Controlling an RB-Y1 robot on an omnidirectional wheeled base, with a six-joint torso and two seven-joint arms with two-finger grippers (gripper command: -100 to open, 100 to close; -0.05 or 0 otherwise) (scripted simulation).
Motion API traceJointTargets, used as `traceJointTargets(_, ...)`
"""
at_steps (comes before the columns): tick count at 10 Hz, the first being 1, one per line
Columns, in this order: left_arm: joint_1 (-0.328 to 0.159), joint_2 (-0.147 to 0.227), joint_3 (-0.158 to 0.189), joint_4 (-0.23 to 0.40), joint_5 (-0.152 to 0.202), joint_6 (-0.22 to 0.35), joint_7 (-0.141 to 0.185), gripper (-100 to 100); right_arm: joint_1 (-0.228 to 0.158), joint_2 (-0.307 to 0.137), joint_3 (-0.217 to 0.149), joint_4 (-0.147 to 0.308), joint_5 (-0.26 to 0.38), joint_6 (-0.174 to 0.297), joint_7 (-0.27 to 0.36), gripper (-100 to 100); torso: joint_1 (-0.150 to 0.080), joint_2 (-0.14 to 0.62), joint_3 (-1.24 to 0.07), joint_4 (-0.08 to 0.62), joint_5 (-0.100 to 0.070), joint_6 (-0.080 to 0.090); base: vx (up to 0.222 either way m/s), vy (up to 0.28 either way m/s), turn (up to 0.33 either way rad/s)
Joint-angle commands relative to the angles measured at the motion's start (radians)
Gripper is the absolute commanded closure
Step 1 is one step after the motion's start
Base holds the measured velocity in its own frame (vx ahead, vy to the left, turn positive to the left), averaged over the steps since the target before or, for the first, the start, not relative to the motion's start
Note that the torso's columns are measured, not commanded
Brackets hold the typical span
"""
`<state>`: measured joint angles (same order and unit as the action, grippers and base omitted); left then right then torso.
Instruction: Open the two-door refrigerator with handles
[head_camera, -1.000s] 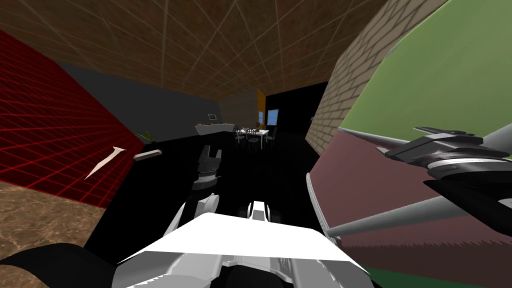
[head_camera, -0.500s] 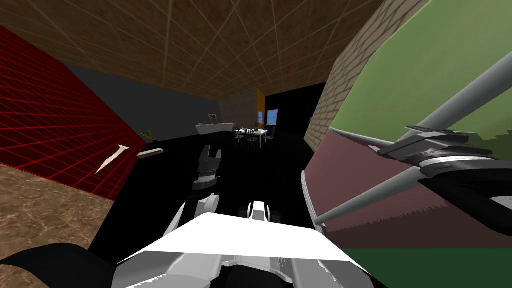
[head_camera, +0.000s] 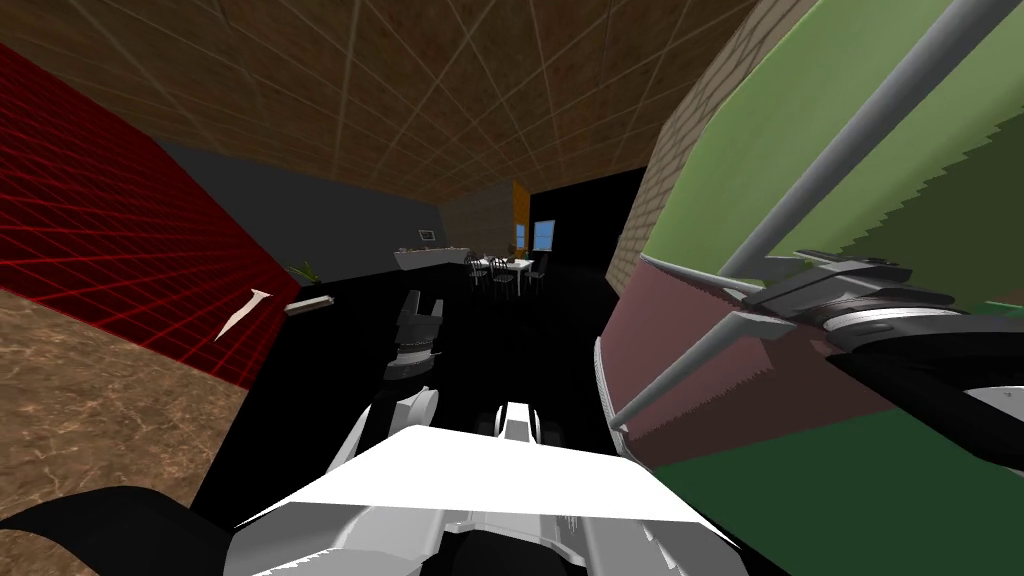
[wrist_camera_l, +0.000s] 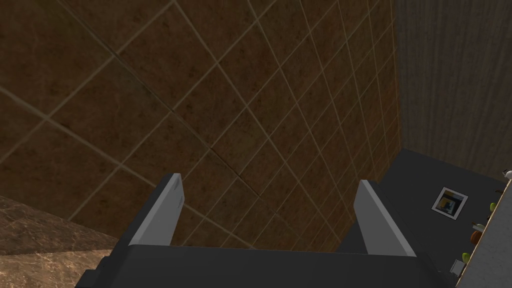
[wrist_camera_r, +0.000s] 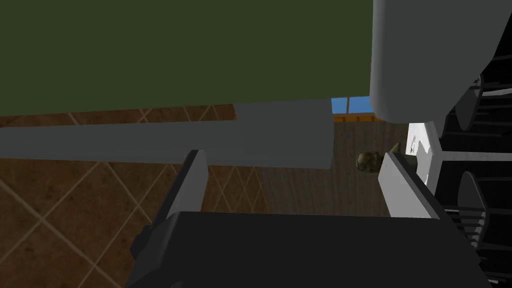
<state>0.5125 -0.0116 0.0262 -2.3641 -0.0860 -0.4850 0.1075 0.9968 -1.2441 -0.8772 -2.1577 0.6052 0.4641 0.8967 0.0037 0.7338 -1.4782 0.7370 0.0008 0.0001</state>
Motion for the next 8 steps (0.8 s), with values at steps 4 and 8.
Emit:
traceJointTargets(4,0.0,0.0,0.0,0.0,0.0,0.0,0.0,0,0.014,-0.01,-0.025,0.035,-0.025,0.0,0.005,100,0.006,-0.001,-0.002,0.002,0.006,-0.002,0.07,0.081,-0.018)
traceJointTargets(8,0.0,0.0,0.0,0.0,0.0,0.0,0.0,0,0.027,-0.01,-0.037,0.11,-0.046,0.027,0.02,100,0.001,-0.005,-0.007,0.001,0.008,-0.007,0.191,0.217,-0.019)
